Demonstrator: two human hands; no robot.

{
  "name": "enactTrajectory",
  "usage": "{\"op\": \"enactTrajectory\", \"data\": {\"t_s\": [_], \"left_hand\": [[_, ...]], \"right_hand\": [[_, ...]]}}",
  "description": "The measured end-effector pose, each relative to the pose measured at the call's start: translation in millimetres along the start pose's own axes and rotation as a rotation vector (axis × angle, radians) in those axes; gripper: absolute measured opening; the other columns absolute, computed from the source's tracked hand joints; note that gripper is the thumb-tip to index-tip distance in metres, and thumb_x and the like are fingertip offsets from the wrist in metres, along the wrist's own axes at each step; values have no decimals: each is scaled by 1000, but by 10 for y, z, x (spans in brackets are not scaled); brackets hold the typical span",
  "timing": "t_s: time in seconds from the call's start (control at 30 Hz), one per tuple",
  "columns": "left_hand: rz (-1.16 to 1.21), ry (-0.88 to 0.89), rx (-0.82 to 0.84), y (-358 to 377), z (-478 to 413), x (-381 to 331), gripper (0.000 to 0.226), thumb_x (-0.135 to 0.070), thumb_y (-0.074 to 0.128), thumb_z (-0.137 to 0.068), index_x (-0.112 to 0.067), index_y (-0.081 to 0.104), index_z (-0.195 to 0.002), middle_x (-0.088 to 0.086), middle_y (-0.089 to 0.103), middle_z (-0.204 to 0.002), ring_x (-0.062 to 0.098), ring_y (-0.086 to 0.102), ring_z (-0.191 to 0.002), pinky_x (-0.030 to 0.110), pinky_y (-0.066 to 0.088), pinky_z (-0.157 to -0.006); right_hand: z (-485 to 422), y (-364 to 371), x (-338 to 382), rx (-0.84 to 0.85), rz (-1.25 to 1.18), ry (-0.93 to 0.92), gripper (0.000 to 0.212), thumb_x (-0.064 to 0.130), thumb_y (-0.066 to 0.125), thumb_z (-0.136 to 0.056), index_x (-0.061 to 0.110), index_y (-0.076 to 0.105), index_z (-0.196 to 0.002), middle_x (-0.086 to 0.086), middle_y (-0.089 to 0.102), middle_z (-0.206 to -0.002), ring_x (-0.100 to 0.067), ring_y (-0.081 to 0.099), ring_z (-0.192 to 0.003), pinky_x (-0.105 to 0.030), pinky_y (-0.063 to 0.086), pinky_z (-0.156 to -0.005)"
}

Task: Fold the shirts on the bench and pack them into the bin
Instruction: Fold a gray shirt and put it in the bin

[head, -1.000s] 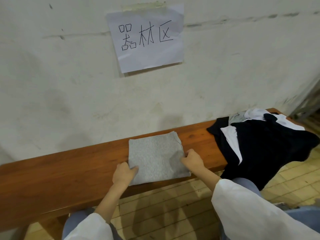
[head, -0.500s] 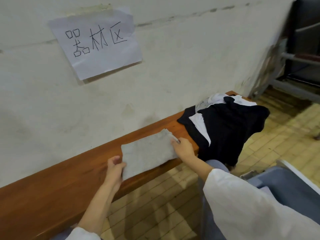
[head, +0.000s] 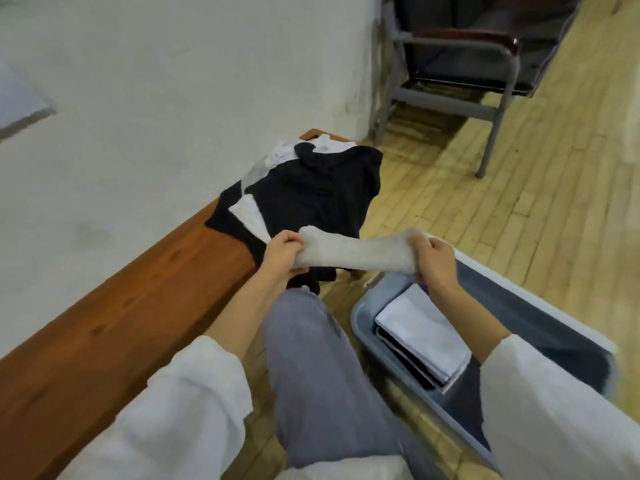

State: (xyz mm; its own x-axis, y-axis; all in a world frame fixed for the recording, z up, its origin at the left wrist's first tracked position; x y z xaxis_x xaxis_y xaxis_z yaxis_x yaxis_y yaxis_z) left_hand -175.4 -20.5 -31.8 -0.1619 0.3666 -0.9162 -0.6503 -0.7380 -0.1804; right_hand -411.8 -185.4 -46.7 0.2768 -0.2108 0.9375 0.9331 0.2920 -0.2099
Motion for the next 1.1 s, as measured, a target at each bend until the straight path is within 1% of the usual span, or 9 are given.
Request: {"op": "enactTrajectory", "data": {"t_s": [0.2,0.3,0.5,0.57,0.7,0.8,0.9,1.0,1.1], "left_hand": [[-46,-220,236,1373,-102,525,27,-2,42,-95,-13,61,-80,3,48,-75,17,47,-71,26,39,-59],[-185,-339,368,1818,-58,928,20,-4,47,-92,-14,59,-105,0,49,-85,11,47,-73,26,43,-62],[-340,-440,460,2257,-195,1422,48,7,27,-84,-8,66,-107,13,51,-112,21,51,-81,24,46,-60],[-393,-423,484,2437,-311,1405,44,4,31,-89,-5,65,-115,11,52,-110,21,51,-76,22,49,-55],[-454,-331,463,2841,-638,1225,29,-5,48,-92,0,63,-117,10,53,-113,26,51,-101,34,46,-91],[-498,-114,476,3110,-907,1095,36,4,34,-91,-12,66,-98,2,50,-109,22,51,-93,33,47,-81],[-644,-20,474,3263,-1184,1349,42,8,27,-88,-16,61,-87,8,56,-104,23,52,-76,32,47,-64],[-842,-9,570,3388,-1321,1878,37,10,31,-91,-7,63,-100,13,55,-105,21,48,-66,29,39,-55],[-1197,18,674,3354,-1363,2451,33,2,38,-95,0,54,-124,19,44,-132,34,51,-112,36,42,-90]], "right_hand": [[-116,-992,-868,-207,-6,177,29,20,43,-96,8,47,-70,-6,43,-64,-18,41,-54,-30,35,-46],[-112,-1328,-1349,-308,-12,254,33,21,45,-96,11,48,-64,-7,45,-65,-19,43,-56,-31,37,-48],[-170,-1550,-2000,-326,7,384,33,25,49,-94,4,54,-69,-10,48,-66,-22,44,-56,-30,38,-49],[-263,-1606,-2076,-334,13,393,33,24,49,-94,7,53,-66,-9,47,-66,-21,43,-55,-29,35,-48],[-625,-1678,-2102,-391,-20,357,26,26,49,-94,8,58,-77,-6,52,-74,-18,47,-64,-31,39,-54],[-816,-1652,-2136,-459,-81,284,21,26,48,-94,7,55,-90,1,51,-78,-13,48,-70,-30,42,-59],[-922,-1513,-2418,-506,-70,278,21,25,45,-97,6,53,-93,-1,51,-82,-12,47,-69,-17,42,-50],[-956,-1251,-3016,-457,-26,407,21,23,48,-97,3,54,-99,-12,56,-90,-17,51,-68,-13,40,-41],[-886,-946,-3699,-274,59,622,26,17,57,-93,-6,59,-104,-22,60,-93,-32,57,-78,-31,42,-59]]}}
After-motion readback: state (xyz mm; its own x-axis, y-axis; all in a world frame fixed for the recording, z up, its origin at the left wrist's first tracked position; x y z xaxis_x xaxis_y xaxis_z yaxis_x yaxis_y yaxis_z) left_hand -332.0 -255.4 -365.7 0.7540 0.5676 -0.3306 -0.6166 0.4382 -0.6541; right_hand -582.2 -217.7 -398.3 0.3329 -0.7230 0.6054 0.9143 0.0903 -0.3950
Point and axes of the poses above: each hand's wrist, its own z-axis away from the middle knuckle, its own y-axis out of the palm, x = y × z, the point moved 9 cm from there along -z, towards the middle knuckle
